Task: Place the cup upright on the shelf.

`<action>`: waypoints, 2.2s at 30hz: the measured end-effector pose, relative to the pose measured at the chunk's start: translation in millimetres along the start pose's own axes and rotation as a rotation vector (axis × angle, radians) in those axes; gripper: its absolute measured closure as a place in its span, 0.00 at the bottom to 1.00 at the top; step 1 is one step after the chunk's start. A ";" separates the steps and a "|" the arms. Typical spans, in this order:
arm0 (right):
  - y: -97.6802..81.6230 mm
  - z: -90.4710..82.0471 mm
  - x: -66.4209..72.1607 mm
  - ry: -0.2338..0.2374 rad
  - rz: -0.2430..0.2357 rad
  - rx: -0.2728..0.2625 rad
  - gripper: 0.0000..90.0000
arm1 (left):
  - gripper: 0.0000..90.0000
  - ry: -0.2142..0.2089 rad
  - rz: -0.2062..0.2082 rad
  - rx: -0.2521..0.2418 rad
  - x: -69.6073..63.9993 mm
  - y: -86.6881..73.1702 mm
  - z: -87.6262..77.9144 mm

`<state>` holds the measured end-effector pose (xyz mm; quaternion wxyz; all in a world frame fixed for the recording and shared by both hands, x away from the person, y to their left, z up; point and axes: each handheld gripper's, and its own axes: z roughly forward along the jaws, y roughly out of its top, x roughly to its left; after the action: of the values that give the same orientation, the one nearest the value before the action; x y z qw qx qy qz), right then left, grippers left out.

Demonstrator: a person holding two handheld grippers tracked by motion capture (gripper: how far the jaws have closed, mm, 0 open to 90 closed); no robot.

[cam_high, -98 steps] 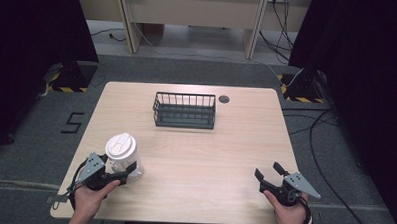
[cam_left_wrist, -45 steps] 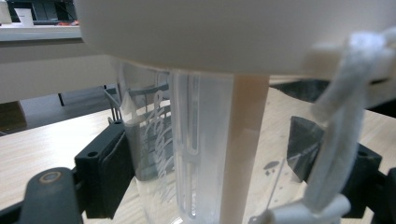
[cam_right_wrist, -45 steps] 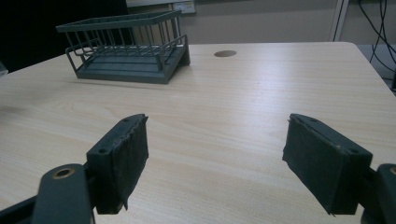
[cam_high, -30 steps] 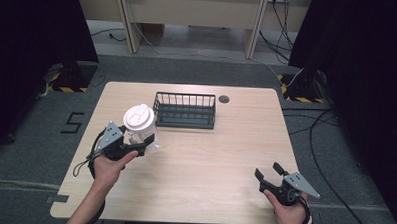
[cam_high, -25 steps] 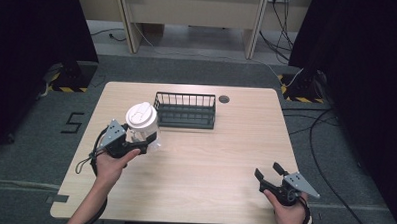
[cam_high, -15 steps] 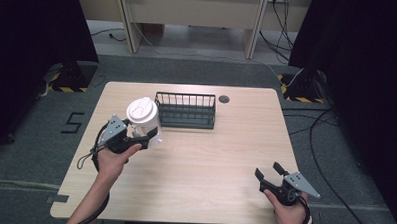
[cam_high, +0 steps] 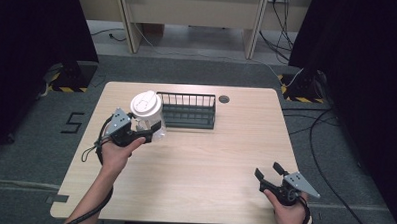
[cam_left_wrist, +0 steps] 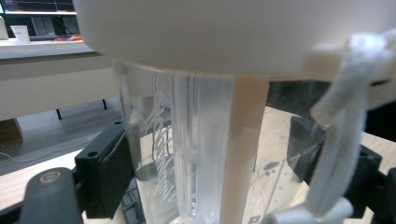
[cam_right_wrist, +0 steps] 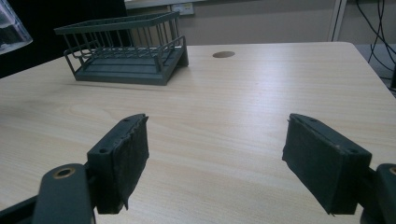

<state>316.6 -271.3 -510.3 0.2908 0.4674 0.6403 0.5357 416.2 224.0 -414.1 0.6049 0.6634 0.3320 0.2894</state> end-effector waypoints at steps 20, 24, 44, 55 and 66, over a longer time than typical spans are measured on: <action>-0.7 0.0 -0.5 0.002 0.004 0.002 0.25 | 0.19 -0.008 -0.005 -0.012 -2.6 10.5 23.5; -0.6 -0.1 -0.5 0.003 0.003 0.000 0.25 | 0.19 -0.008 -0.006 -0.011 -2.7 10.7 26.4; -1.3 0.5 -0.6 0.006 0.004 0.004 0.26 | 0.19 -0.002 -0.012 -0.016 -2.7 16.9 45.1; -1.7 1.0 -0.4 0.007 0.002 0.004 0.26 | 0.19 -0.003 -0.007 -0.018 -3.6 24.8 54.6; -1.8 1.1 -0.5 0.007 0.002 0.004 0.26 | 0.19 -0.005 -0.008 -0.025 -4.7 31.6 63.8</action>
<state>317.3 -271.3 -512.4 0.2871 0.4666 0.6420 0.5364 466.3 179.8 -389.0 0.6152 0.6553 0.3293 0.2894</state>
